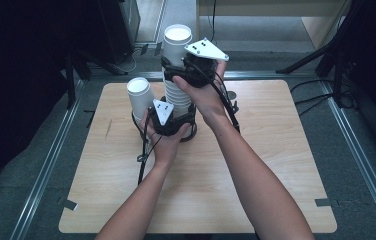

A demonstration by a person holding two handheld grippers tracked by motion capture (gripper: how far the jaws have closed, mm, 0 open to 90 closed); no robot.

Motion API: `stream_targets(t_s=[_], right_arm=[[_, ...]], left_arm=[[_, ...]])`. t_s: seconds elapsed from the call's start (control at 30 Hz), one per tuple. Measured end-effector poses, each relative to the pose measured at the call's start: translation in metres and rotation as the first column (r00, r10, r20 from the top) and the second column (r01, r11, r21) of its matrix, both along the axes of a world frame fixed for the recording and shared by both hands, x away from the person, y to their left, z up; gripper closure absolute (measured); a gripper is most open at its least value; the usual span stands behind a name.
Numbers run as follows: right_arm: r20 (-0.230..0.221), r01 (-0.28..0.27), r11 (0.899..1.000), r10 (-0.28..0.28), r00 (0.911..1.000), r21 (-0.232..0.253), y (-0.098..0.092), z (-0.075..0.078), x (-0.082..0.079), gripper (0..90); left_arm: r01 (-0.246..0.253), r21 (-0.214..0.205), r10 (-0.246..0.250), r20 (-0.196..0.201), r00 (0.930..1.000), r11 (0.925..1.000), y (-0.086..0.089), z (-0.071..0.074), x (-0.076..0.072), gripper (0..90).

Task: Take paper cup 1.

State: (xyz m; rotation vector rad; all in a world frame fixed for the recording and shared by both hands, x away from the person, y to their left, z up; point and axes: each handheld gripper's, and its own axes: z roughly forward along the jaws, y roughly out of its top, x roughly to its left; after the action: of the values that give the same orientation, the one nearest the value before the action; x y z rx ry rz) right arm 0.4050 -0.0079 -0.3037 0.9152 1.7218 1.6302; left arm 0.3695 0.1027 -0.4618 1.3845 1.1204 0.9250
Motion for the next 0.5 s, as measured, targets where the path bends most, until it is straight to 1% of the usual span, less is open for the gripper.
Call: stream_targets(t_s=[0.13,0.33,0.4,0.47,0.5], right_arm=[[0.016,0.006,1.0,-0.006,0.9999,0.021,0.0,0.005,-0.002,14.3],[0.036,0.01,1.0,-0.01,0.9993,0.018,-0.001,0.011,-0.004,14.3],[0.05,0.017,1.0,-0.018,0.9986,0.024,-0.001,0.015,-0.006,14.4],[0.055,0.02,0.999,-0.021,0.9983,0.025,-0.001,0.016,-0.007,14.5],[0.066,0.023,0.999,-0.025,0.9975,0.022,-0.001,0.017,-0.008,14.5]], left_arm=[[0.0,-0.001,0.0,0.002,1.0,1.0,0.0,0.0,0.0,4.5],[0.003,-0.009,-0.003,0.002,1.0,1.0,0.001,-0.001,-0.001,4.8],[0.003,-0.012,-0.003,0.002,1.0,0.9999,0.001,-0.001,-0.001,5.0],[0.003,-0.013,-0.003,0.003,1.0,0.9999,0.001,-0.001,-0.002,5.3],[0.005,-0.012,-0.005,0.001,1.0,0.9999,0.001,-0.002,-0.003,5.5]])
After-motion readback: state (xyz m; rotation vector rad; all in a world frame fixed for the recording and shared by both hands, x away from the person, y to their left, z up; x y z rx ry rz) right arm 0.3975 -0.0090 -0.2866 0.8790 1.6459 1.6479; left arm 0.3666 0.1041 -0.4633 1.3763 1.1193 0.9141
